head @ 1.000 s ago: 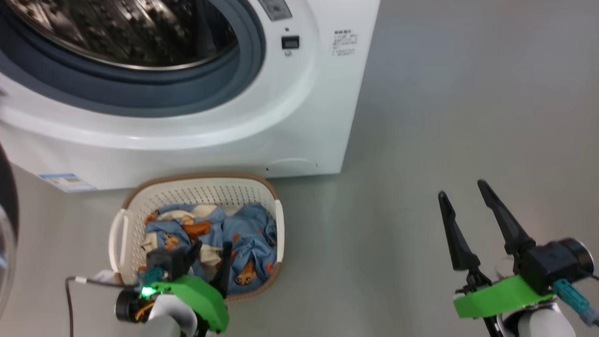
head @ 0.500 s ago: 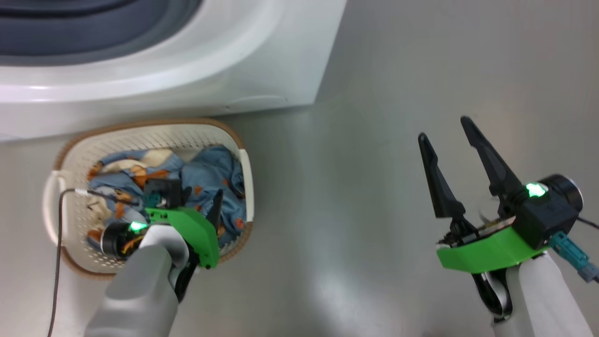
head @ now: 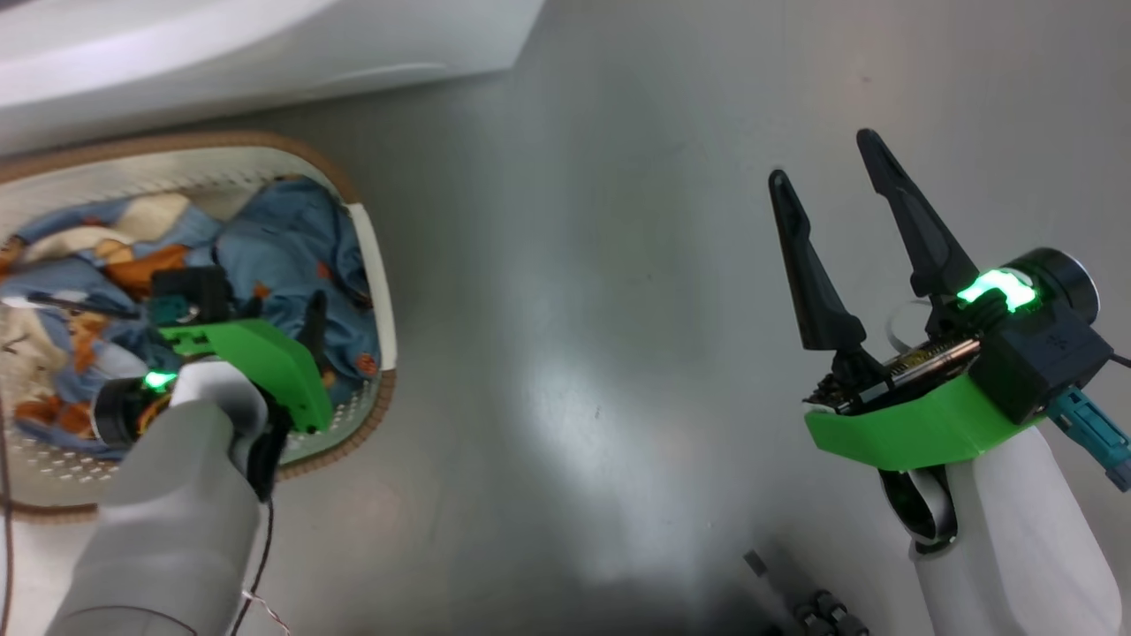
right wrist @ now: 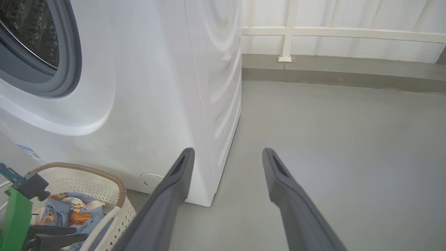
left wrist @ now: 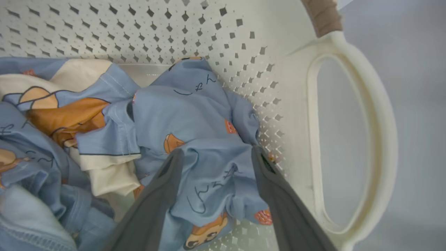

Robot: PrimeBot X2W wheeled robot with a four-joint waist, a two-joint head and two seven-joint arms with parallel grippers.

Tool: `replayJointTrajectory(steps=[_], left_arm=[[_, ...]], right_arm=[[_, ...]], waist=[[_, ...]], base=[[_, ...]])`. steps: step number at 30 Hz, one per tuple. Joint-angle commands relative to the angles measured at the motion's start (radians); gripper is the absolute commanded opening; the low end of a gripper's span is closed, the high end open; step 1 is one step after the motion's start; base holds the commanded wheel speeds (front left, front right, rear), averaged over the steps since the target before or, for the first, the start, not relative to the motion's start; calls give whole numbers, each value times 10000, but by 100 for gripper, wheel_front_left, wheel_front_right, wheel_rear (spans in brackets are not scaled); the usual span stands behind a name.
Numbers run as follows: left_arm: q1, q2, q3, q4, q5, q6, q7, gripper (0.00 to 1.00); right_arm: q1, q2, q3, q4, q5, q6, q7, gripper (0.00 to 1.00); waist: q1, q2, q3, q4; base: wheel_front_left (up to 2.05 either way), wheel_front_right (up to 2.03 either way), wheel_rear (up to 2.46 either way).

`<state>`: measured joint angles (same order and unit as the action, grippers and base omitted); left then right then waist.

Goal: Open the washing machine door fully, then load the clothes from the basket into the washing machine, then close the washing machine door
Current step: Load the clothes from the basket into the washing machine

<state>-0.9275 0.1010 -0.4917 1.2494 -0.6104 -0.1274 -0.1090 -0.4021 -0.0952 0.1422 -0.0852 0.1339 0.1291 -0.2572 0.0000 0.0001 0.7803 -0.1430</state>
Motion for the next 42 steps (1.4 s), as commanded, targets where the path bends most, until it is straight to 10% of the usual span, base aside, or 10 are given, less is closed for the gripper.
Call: replayJointTrajectory(steps=[1,14,18,42], left_arm=[[-21,400,249,33,-129,-31,37,100],[-640,755,591,342,-563,545,361,97],[-696,747,579,370,-583,755,402,0],[-219,353,394,409,-685,721,-799,0]], right_arm=[[78,100,247,-292,138,16,-44,100],[-221,191,305,-445,178,16,-45,100],[-246,200,338,-442,154,16,-45,100],[-81,-53,78,-300,62,16,-45,100]], waist=[[0,-1,840,-613],[0,-1,1743,-791],[0,-1,1791,-741],[0,-1,1021,242]], base=[[0,0,0],[0,0,0],[0,0,0],[0,0,0]])
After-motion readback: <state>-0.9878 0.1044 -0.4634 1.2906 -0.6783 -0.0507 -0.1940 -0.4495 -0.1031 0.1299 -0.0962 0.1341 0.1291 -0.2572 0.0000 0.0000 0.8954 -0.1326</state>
